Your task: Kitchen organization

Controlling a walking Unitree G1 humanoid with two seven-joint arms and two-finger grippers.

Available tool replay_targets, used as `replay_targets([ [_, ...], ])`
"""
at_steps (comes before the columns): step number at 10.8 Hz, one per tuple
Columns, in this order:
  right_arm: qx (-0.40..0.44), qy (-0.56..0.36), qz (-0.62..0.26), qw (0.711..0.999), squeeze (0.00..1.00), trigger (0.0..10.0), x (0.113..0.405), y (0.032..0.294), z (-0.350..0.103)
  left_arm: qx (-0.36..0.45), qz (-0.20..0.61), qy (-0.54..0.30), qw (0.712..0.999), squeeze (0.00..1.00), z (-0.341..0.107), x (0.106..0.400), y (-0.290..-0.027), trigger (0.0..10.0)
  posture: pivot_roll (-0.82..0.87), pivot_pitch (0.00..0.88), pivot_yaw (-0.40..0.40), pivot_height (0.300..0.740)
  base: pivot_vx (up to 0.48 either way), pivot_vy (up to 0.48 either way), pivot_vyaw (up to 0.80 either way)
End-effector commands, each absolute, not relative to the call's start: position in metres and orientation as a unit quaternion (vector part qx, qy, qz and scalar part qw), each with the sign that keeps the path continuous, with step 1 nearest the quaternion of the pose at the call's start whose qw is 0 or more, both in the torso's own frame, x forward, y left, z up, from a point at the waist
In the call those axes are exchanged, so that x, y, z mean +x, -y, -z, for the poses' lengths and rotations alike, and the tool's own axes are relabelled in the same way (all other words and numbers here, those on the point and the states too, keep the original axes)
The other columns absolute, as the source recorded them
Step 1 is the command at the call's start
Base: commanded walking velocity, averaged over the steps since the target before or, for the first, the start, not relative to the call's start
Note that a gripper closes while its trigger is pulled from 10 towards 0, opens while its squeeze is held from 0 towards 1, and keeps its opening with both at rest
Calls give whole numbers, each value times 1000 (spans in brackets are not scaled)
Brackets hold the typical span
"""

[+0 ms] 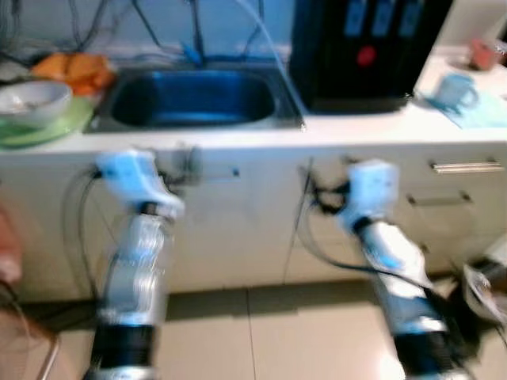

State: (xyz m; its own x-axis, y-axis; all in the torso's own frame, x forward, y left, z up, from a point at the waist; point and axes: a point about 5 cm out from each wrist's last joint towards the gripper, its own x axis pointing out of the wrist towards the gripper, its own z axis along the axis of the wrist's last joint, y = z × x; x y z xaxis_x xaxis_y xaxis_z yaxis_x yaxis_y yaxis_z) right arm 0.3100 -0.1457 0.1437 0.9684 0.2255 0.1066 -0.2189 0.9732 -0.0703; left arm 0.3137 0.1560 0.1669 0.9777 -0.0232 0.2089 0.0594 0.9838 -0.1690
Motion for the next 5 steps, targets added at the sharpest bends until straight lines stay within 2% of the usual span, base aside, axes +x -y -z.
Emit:
replay_targets([
  [1,-19,71,-131,989,0,10000,312,134,-151,-83,5,108,991,0,-171,315,-167,10000,28,0,-8,740,450,0,0],
  [5,-23,73,-134,988,0,10000,313,133,-152,-86,3,105,991,0,-170,316,-165,10000,27,0,-10,740,440,0,0],
])
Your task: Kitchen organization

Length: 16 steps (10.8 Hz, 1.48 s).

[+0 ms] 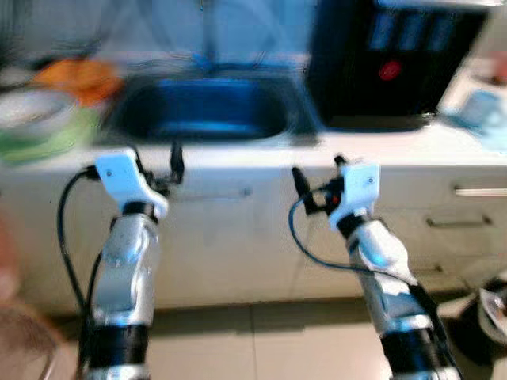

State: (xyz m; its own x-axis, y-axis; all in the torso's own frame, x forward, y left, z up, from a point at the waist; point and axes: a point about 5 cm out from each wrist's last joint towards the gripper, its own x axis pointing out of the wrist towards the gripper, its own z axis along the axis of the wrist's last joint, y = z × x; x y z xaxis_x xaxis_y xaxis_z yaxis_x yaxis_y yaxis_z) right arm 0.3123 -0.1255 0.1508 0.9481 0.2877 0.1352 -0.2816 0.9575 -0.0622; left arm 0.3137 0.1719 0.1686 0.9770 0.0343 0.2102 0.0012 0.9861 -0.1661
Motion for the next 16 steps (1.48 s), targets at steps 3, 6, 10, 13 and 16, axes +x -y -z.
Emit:
replay_targets([
  [3,-22,70,-131,989,0,10000,313,132,-149,-84,-7,102,991,0,-170,318,-166,10000,30,0,-8,740,389,0,0],
  [6,-9,63,-124,990,0,10000,315,134,-149,-94,-19,95,991,0,-168,319,-167,10000,33,0,-10,740,0,0,0],
  [10,-22,69,-133,988,0,10000,315,130,-149,-94,-28,86,991,0,-164,319,-170,10000,38,0,-14,740,0,0,0],
  [13,-20,65,-126,990,0,10000,315,132,-148,-95,-29,77,992,0,-161,319,-169,10000,34,0,-14,740,0,320,0],
  [16,-22,64,-124,990,0,10000,315,133,-147,-96,-33,71,992,0,-159,319,-169,10000,35,0,-16,740,0,480,0],
])
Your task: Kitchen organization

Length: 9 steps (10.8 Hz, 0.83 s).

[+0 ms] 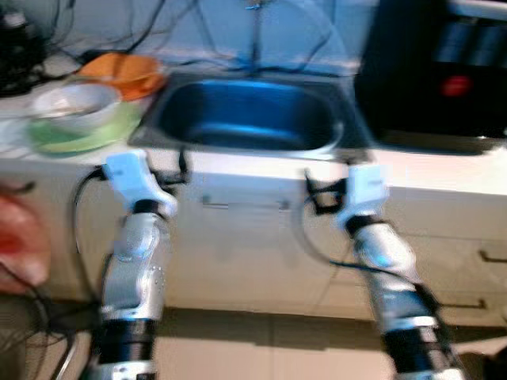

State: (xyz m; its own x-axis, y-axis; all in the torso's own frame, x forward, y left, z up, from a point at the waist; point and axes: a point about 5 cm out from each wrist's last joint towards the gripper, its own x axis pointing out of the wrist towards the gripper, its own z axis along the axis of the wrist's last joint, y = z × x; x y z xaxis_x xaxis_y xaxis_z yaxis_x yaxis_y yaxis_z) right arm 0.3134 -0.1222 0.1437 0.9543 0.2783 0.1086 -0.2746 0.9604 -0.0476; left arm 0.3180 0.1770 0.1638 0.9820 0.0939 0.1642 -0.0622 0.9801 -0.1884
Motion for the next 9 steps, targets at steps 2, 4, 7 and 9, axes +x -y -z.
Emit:
replay_targets([
  [2,-22,63,-123,990,0,10000,314,133,-147,-96,-25,73,992,0,-159,319,-168,10000,35,0,-16,740,0,0,0],
  [4,-23,64,-121,990,0,10000,314,134,-147,-94,-16,76,993,0,-160,319,-165,10000,30,0,-14,740,0,0,0],
  [7,-19,77,-117,990,0,10000,314,135,-150,-103,-12,73,992,0,-159,319,-164,10000,27,0,-15,740,0,0,0],
  [9,-27,79,-111,990,0,10000,315,135,-151,-100,-10,73,992,0,-159,320,-164,10000,28,0,-13,740,0,0,0],
])
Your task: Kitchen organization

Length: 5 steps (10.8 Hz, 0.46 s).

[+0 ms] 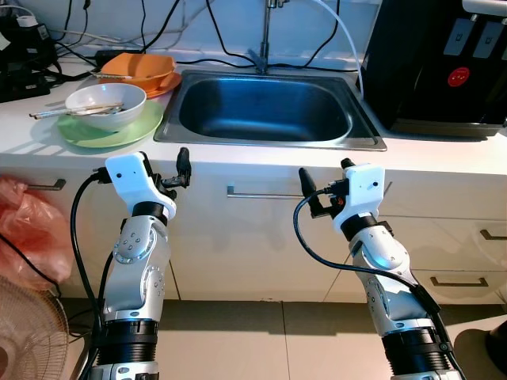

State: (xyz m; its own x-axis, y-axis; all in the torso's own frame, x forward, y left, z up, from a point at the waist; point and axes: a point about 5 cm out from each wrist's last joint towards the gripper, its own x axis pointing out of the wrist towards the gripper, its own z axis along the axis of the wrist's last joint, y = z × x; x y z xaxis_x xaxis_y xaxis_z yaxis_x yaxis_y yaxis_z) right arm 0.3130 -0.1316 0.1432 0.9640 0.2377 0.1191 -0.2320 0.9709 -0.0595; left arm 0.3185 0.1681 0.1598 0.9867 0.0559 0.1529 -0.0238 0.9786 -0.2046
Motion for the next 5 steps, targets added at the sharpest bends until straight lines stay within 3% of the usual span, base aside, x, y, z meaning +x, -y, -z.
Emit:
replay_targets([
  [1,-27,81,-110,990,0,10000,315,135,-151,-99,-8,74,992,0,-159,320,-164,10000,27,0,-13,740,0,0,0],
  [5,-16,74,-91,993,0,10000,320,137,-166,-94,33,92,991,0,-170,319,-154,10000,20,0,-10,740,0,0,0],
])
